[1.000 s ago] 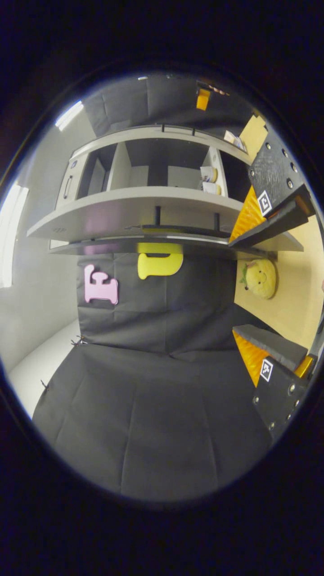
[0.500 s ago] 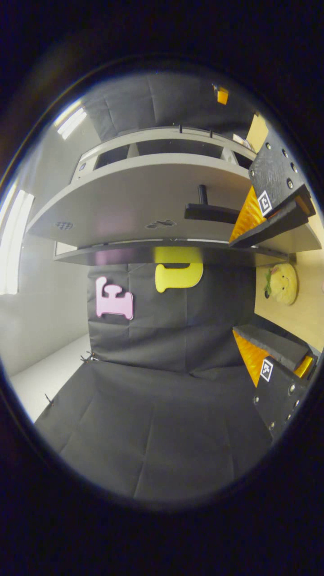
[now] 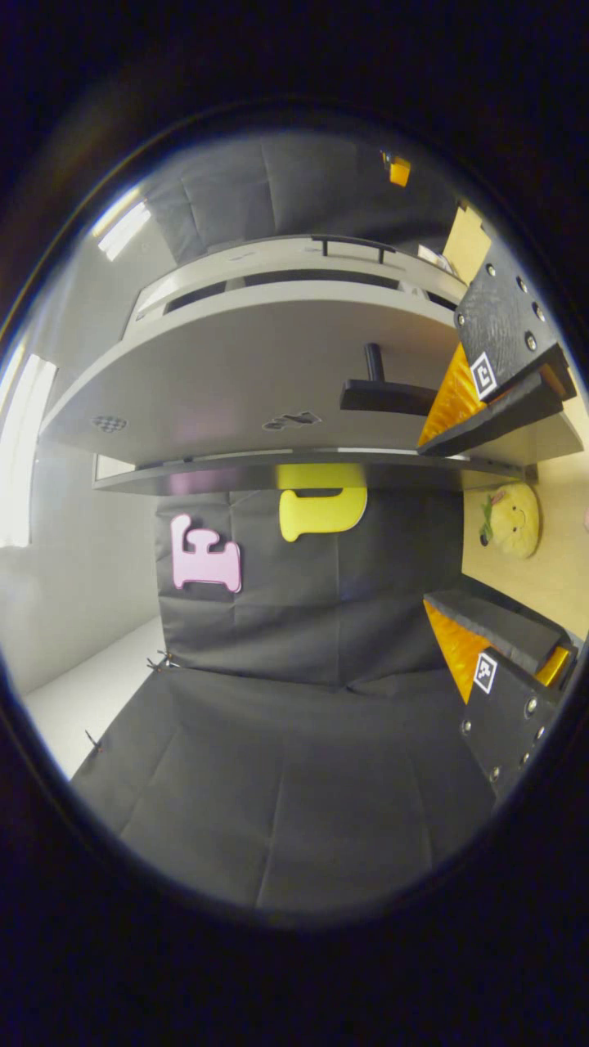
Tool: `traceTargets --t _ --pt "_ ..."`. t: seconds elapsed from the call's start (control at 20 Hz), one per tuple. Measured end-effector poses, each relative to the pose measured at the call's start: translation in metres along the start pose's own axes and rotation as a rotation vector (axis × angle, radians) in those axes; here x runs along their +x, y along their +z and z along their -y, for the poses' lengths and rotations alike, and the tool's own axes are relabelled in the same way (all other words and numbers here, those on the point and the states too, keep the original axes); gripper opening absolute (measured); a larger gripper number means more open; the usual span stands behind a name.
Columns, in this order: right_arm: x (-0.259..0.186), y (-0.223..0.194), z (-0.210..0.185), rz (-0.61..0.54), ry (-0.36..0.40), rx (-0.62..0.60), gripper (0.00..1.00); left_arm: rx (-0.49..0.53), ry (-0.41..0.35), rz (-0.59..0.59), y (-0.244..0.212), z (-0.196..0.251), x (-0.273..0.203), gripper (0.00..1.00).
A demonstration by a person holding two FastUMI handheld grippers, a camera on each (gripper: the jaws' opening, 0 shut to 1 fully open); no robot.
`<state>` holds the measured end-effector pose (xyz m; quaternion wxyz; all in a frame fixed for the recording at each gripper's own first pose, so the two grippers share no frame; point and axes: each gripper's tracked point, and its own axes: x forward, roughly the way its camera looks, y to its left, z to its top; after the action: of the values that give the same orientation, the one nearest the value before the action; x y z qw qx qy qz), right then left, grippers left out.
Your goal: Grab one shoe with the right hand and put it into the shoe cabinet, grab the other shoe with the left hand and put it into the shoe cabinet; then close the right door with the right hand and the left door with the left hand.
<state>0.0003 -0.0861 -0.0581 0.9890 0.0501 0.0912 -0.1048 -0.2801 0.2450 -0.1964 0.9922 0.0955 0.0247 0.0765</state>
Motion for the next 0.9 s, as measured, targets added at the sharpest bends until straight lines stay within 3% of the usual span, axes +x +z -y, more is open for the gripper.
traceTargets --t 0.4,0.45,0.5,0.65,0.7,0.75,0.9 --pt "0.022 -0.002 0.002 -0.002 0.025 -0.023 0.98 -0.033 -0.006 -0.023 -0.001 0.048 -0.002 0.94" --pt "0.024 -0.002 0.003 -0.001 0.027 -0.028 0.92 -0.036 0.000 -0.027 -0.002 0.057 -0.003 0.95" --pt "0.027 -0.001 0.005 -0.002 0.029 -0.031 0.98 -0.036 0.007 -0.030 -0.002 0.066 -0.002 0.94" --pt "0.040 0.002 0.010 -0.015 0.045 -0.031 0.98 -0.033 0.053 -0.030 0.000 0.086 -0.003 0.95" --pt "0.043 0.006 0.014 -0.013 0.046 -0.032 0.92 -0.025 0.067 -0.028 0.001 0.091 -0.004 0.94" --pt "0.048 0.009 0.017 -0.014 0.048 -0.031 0.98 -0.015 0.077 -0.031 0.000 0.098 -0.003 0.95" --pt "0.064 0.014 0.026 -0.021 0.060 -0.024 0.98 -0.026 0.068 -0.046 0.000 0.123 0.004 0.94"
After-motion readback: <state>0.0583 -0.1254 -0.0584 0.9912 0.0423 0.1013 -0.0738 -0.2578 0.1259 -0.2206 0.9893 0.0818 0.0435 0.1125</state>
